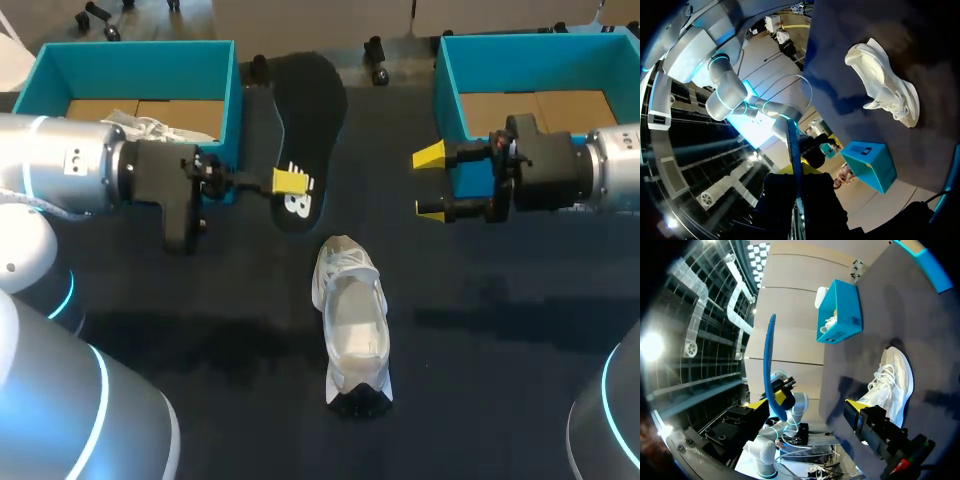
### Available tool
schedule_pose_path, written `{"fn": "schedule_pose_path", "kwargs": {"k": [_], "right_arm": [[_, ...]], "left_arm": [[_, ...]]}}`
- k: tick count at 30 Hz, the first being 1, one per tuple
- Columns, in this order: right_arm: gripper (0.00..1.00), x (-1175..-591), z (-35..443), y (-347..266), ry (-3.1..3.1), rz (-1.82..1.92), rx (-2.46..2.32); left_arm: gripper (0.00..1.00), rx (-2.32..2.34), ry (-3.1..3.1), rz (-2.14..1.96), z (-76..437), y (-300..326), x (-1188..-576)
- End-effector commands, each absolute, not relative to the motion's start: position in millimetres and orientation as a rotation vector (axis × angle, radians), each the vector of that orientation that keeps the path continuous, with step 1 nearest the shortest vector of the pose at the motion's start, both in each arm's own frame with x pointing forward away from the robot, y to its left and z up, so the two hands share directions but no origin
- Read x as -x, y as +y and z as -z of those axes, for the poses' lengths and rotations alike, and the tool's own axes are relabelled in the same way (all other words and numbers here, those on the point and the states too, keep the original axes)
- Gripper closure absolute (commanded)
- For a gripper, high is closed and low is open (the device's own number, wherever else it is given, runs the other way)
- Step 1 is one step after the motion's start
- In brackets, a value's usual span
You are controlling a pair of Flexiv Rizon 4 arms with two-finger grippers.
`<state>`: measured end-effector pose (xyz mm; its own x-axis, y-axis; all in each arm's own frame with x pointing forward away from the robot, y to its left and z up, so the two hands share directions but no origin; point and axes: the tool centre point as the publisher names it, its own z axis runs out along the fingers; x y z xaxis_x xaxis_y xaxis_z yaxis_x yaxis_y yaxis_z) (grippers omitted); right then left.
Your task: Take the shoe out of the shoebox, open the shoe tongue, remove and reinsert the insole, then place the shoe into the shoebox
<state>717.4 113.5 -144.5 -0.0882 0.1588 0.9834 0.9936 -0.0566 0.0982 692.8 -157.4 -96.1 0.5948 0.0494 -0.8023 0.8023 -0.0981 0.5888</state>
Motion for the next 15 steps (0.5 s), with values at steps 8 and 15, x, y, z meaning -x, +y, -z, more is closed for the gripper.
{"fn": "schedule_pose_path", "kwargs": {"k": [8, 15], "right_arm": [[0.0, -718, 145, 115, -1.365, 1.247, 1.33], [0.0, -732, 146, 124, -1.36, 1.241, 1.319]], "left_arm": [[1.0, -1.498, 0.791, 0.8, 137, -182, -703], [1.0, -1.481, 0.753, 0.784, 144, -189, -705]]}}
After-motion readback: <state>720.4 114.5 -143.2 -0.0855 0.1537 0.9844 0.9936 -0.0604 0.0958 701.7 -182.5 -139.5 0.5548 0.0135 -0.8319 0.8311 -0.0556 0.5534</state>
